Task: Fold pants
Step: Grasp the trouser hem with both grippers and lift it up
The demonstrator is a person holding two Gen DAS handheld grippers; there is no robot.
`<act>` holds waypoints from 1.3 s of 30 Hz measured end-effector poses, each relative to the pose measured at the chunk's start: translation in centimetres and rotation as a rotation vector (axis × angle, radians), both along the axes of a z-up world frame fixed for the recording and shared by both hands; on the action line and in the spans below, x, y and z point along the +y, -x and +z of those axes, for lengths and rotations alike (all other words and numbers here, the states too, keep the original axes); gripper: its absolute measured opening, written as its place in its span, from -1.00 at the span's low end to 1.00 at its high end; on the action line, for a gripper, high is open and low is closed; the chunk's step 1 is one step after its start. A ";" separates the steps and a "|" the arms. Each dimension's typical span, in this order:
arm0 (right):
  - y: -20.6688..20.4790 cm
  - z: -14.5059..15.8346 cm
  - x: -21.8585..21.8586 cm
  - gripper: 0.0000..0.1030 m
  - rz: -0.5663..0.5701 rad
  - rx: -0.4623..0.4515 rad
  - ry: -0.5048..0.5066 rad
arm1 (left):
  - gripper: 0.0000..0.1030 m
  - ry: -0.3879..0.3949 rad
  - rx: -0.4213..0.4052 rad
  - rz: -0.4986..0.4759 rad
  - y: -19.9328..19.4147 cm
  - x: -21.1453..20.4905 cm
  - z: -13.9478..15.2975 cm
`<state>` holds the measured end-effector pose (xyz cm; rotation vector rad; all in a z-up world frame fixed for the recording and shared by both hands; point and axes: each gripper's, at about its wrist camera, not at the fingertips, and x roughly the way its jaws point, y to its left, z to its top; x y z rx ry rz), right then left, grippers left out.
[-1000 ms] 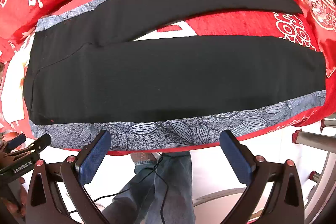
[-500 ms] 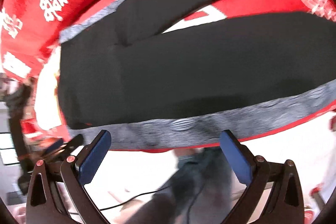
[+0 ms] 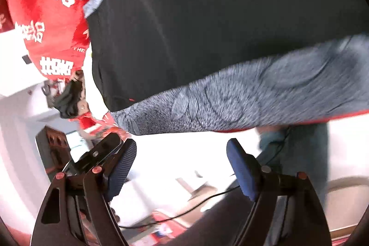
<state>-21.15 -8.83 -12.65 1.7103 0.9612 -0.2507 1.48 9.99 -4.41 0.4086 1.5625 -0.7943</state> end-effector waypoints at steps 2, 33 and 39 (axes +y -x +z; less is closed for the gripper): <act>-0.3 -1.4 1.0 0.61 -0.037 -0.005 -0.038 | 1.00 0.009 0.020 0.022 -0.4 0.6 -0.5; -3.1 -2.8 2.9 0.42 -0.158 -0.182 -0.159 | 0.54 0.173 0.196 0.289 -4.8 3.7 -3.2; -5.9 -3.2 3.1 -0.94 -0.226 -0.247 -0.171 | 0.54 0.186 0.243 0.298 -4.7 3.7 -3.6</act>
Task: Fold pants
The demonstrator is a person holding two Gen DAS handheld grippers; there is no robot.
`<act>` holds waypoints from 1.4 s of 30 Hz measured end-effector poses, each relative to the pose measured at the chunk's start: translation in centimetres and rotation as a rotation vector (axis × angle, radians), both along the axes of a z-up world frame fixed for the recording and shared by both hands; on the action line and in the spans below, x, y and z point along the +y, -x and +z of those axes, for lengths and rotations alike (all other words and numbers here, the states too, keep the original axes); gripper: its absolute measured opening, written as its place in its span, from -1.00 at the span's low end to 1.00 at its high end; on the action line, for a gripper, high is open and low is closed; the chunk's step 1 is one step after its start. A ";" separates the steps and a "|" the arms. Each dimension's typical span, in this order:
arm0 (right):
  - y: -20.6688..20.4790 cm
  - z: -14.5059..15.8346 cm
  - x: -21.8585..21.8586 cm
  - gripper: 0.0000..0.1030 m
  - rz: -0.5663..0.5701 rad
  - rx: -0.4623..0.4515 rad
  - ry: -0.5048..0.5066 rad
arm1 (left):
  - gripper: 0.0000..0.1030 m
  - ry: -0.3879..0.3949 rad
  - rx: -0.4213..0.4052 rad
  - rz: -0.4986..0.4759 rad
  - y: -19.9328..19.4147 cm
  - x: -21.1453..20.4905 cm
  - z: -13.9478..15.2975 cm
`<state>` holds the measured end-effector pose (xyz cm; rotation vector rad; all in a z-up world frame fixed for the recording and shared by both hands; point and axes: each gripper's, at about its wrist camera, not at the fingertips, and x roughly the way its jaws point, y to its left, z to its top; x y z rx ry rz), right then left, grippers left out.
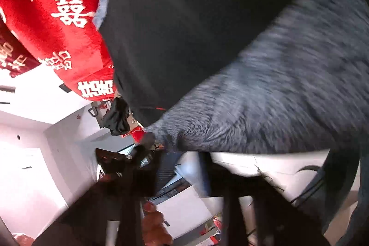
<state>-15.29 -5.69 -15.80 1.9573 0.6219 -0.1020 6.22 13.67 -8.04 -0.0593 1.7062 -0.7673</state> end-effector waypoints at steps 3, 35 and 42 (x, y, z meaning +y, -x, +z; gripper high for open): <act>-0.6 2.7 -1.2 -0.94 0.015 -0.049 0.069 | 0.54 0.083 0.054 0.050 0.2 -0.5 0.5; 16.1 -2.3 -3.5 -0.88 -0.406 0.047 -0.071 | -0.47 0.000 -0.080 -0.259 1.0 -6.4 1.9; 13.7 7.8 -7.7 -0.89 -0.152 0.156 0.245 | -0.55 0.051 -0.130 -0.209 0.4 -7.0 6.1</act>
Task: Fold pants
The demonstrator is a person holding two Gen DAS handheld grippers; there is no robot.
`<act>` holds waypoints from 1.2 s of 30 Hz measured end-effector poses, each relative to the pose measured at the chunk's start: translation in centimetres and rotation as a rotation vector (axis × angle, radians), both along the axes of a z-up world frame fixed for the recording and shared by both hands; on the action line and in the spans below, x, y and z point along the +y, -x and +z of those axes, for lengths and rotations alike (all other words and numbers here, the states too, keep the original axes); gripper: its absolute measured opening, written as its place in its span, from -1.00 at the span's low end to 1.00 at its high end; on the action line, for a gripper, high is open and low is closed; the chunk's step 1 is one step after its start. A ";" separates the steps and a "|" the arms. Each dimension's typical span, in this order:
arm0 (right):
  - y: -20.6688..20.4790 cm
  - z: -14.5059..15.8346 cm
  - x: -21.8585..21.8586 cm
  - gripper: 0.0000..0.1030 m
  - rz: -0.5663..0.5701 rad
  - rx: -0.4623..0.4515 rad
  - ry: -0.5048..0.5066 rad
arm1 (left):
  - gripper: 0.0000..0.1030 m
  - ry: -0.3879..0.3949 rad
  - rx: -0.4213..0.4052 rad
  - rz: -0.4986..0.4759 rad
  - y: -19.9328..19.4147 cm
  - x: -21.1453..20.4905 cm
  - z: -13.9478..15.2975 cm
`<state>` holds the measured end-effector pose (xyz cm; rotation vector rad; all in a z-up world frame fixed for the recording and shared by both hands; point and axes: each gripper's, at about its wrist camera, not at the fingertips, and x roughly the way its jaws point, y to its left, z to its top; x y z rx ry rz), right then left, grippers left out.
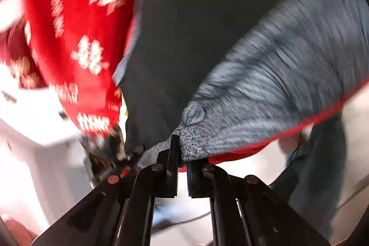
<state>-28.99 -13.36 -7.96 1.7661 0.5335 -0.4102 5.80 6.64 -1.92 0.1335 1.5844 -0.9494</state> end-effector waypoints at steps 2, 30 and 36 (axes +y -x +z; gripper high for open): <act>-1.1 3.0 -2.3 -0.89 0.078 0.009 0.073 | -0.55 0.014 -0.007 0.022 -0.4 -0.5 1.1; -18.1 -5.6 -30.6 -0.67 0.495 0.056 0.035 | -0.53 -0.068 -0.180 0.054 -11.0 -21.7 -2.3; -18.5 2.7 -28.8 0.65 0.592 0.124 0.268 | 0.55 -0.112 -0.385 0.042 -8.2 -19.7 4.0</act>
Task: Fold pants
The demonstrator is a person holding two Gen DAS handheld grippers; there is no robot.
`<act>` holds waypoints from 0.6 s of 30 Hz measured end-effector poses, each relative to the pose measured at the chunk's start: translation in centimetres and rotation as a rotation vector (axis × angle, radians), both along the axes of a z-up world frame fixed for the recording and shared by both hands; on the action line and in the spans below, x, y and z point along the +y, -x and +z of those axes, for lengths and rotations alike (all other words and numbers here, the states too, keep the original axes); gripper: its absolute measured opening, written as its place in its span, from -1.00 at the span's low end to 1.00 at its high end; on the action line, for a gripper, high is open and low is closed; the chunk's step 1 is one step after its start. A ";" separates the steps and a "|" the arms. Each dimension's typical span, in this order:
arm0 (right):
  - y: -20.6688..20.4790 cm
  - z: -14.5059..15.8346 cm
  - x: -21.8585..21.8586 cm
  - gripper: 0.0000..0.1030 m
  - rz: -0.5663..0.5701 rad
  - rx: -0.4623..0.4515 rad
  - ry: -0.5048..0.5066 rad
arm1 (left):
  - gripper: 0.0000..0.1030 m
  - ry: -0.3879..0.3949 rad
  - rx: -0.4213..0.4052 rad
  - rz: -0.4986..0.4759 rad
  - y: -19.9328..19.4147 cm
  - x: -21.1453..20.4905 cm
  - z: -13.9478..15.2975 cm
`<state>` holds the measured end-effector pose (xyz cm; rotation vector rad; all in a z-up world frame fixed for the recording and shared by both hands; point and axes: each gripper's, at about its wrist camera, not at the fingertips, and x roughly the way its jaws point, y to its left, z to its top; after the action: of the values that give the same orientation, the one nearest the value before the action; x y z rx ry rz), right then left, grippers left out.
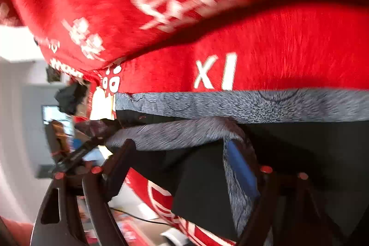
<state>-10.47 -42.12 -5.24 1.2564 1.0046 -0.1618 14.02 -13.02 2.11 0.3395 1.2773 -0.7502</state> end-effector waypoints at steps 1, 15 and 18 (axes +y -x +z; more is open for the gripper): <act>-0.2 1.1 0.4 0.65 0.020 -0.002 0.028 | 0.55 0.010 -0.022 0.009 0.1 0.5 1.0; -9.0 -4.6 2.0 -0.34 0.251 0.134 0.196 | 0.63 -0.228 -0.115 0.034 -3.0 -1.1 -7.5; -6.7 -4.0 -0.5 -0.33 0.132 0.111 0.166 | 0.63 -0.269 -0.121 0.010 -2.5 -1.1 -6.7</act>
<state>-3.73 -42.57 -9.21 1.0357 1.1424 -0.2096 16.57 -14.08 -4.56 0.5873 1.2653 -0.5410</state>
